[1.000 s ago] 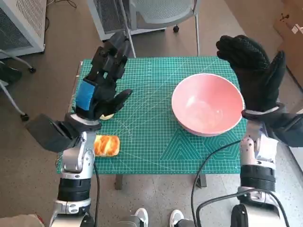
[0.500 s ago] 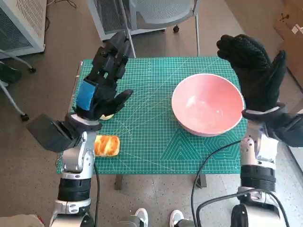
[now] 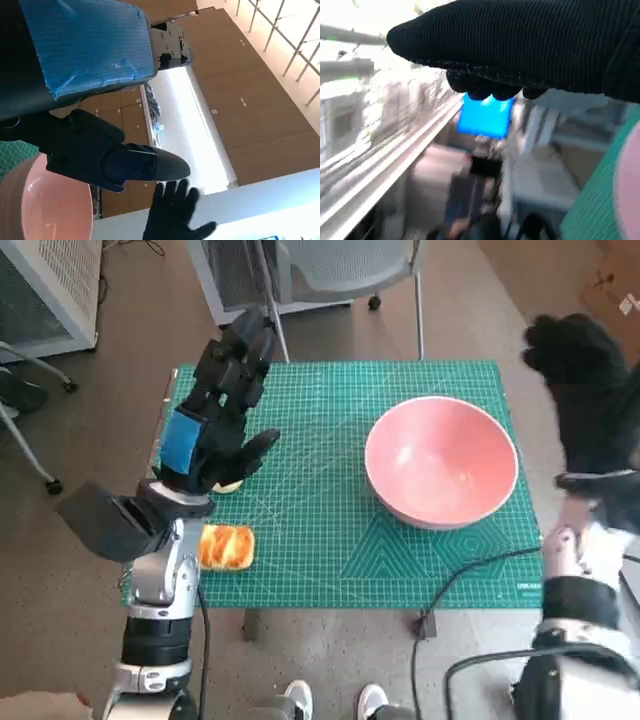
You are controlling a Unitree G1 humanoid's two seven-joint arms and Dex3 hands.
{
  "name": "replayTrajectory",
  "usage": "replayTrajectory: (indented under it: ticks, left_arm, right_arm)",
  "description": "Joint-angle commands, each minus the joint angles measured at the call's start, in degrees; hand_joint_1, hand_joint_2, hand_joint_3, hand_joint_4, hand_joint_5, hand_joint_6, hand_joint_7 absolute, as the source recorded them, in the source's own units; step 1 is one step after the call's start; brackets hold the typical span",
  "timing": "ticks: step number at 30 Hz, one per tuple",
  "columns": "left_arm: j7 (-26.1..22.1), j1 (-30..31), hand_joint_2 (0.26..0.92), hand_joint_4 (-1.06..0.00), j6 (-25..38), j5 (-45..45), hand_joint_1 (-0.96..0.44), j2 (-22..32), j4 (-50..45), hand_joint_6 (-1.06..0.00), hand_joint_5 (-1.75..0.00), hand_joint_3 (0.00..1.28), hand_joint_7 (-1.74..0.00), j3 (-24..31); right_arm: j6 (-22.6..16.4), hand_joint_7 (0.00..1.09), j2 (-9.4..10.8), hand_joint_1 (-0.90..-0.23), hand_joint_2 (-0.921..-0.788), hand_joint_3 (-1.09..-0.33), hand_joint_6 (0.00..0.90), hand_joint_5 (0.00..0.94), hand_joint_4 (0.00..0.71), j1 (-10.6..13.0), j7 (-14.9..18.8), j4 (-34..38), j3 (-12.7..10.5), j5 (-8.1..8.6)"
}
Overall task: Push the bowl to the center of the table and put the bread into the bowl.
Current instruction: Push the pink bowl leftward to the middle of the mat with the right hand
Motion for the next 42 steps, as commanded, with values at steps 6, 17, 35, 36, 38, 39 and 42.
replayTrajectory:
  ticks: [6, 17, 35, 36, 38, 39, 42]
  left_arm:
    - [0.48, 0.07, 0.92, 0.0, -0.78, 0.11, -0.57, -0.33, -0.07, 0.0, 0.0, 0.25, -0.34, 0.03]
    - [0.77, 0.41, 0.921, 0.0, -0.98, 0.35, -0.57, -0.28, -0.19, 0.0, 0.0, 0.25, -0.34, -0.06]
    - [0.55, 1.36, 0.921, 0.0, -0.36, 0.08, -0.56, 0.7, -1.64, 0.0, 0.0, 0.25, -0.34, 0.35]
    - [0.56, 1.43, 0.921, 0.0, -0.32, 0.1, -0.56, 0.77, -1.77, 0.0, 0.0, 0.25, -0.34, 0.35]
    - [0.6, 1.59, 0.921, 0.0, -0.2, 0.1, -0.56, 0.88, -2.03, 0.0, 0.0, 0.25, -0.34, 0.39]
    - [0.64, 1.75, 0.921, 0.0, -0.12, 0.13, -0.56, 0.97, -2.25, 0.0, 0.0, 0.25, -0.34, 0.41]
    - [0.8, 2.08, 0.921, 0.0, 0.16, 0.16, -0.56, 1.14, -2.83, 0.0, 0.0, 0.24, -0.34, 0.44]
  right_arm:
    - [6.96, 0.0, -2.65, -0.625, -0.921, -0.739, 0.325, 0.0, 0.188, -1.15, -10.08, 12.31, -1.72, -2.73]
    - [14.09, 0.0, -0.63, -0.595, -0.921, -0.764, 0.322, 0.004, 0.175, 1.0, -14.45, 14.69, -1.93, -4.1]
    - [16.78, 0.01, 5.94, -0.609, -0.921, -0.782, 0.333, 0.01, 0.193, 2.28, -14.45, 14.93, -2.46, -4.84]
    - [16.72, 0.01, 6.5, -0.609, -0.921, -0.779, 0.335, 0.011, 0.196, 2.2, -14.33, 14.91, -2.57, -4.77]
    - [16.64, 0.01, 7.51, -0.613, -0.921, -0.775, 0.343, 0.013, 0.202, 1.99, -14.27, 14.87, -2.64, -4.87]
    - [16.61, 0.02, 8.2, -0.61, -0.921, -0.774, 0.346, 0.013, 0.204, 1.79, -14.29, 14.86, -2.55, -5.06]
    - [16.78, 0.01, 9.43, -0.612, -0.921, -0.765, 0.343, 0.01, 0.205, 1.31, -14.21, 14.82, -2.44, -5.45]
